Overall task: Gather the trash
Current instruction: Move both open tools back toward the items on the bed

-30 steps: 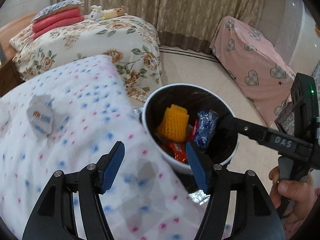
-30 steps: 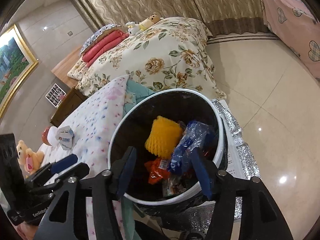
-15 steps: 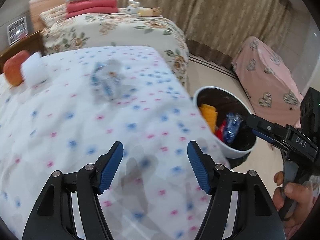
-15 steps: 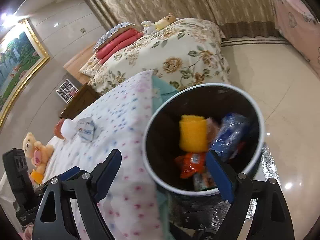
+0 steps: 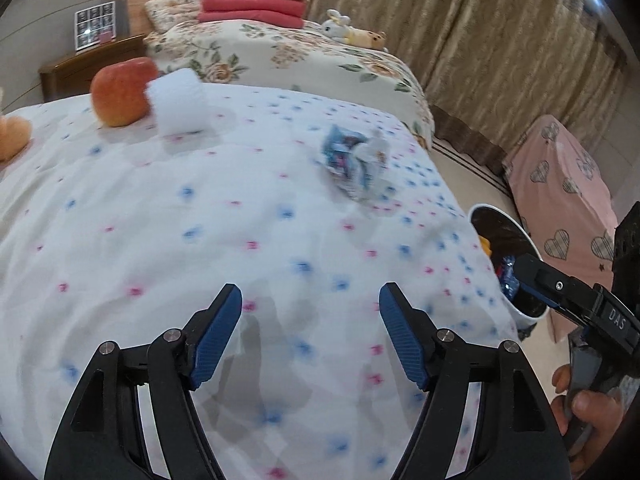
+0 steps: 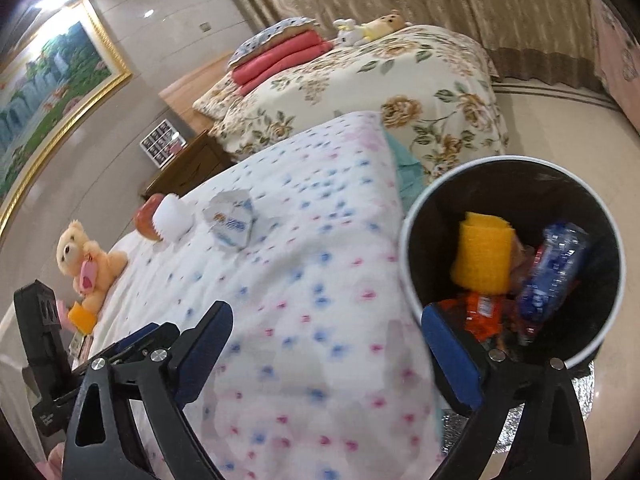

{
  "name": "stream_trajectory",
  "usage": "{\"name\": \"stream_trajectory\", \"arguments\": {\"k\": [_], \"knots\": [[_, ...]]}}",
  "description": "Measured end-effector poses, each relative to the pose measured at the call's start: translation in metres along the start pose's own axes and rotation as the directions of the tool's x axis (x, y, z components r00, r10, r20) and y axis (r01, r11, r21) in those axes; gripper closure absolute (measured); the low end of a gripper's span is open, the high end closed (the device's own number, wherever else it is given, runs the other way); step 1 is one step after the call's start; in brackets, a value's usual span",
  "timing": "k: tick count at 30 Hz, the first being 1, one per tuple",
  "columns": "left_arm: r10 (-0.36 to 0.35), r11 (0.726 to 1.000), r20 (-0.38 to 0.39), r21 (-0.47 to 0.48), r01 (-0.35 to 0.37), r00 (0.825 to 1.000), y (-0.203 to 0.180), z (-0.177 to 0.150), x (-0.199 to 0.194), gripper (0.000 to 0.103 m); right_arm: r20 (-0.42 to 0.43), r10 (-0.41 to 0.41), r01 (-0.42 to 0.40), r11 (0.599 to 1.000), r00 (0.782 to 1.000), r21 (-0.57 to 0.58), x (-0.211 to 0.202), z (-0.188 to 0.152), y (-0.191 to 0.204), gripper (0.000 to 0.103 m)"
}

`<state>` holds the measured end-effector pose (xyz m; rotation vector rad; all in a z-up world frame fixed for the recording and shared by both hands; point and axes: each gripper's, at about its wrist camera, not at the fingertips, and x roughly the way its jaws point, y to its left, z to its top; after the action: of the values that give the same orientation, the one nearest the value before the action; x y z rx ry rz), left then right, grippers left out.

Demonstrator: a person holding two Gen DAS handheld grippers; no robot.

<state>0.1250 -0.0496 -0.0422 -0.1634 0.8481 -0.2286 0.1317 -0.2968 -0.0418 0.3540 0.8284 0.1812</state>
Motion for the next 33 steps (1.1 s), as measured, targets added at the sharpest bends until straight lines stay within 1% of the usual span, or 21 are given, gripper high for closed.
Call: {"name": "stream_trajectory", "arguments": {"k": [6,10,17,26,33], "knots": [[0.042,0.998,0.014,-0.041,-0.042,0.999,0.028,0.004,-0.004,0.029,-0.019,0.019,-0.019,1.0,1.0,-0.017,0.016,-0.001,0.019,0.006],[0.067,0.996,0.025,-0.064,-0.066,0.997,0.044,0.011,-0.005,0.029,-0.027,0.016,-0.018,0.999,1.0,-0.042,0.026,-0.001,0.031,0.006],[0.112,0.99,0.033,-0.089,-0.109,0.993,0.07,0.026,-0.002,0.028,-0.033,0.034,-0.036,0.997,0.999,-0.062,0.044,0.007,0.049,0.006],[0.139,0.985,0.031,-0.104,-0.135,0.99,0.091,0.048,0.013,0.028,-0.058,0.056,-0.061,0.995,0.997,-0.081,0.069,0.018,0.066,0.006],[0.157,0.983,0.034,-0.106,-0.153,0.987,0.102,0.071,0.033,0.028,-0.053,0.064,-0.069,0.994,0.997,-0.083,0.088,0.033,0.073,0.006]]}}
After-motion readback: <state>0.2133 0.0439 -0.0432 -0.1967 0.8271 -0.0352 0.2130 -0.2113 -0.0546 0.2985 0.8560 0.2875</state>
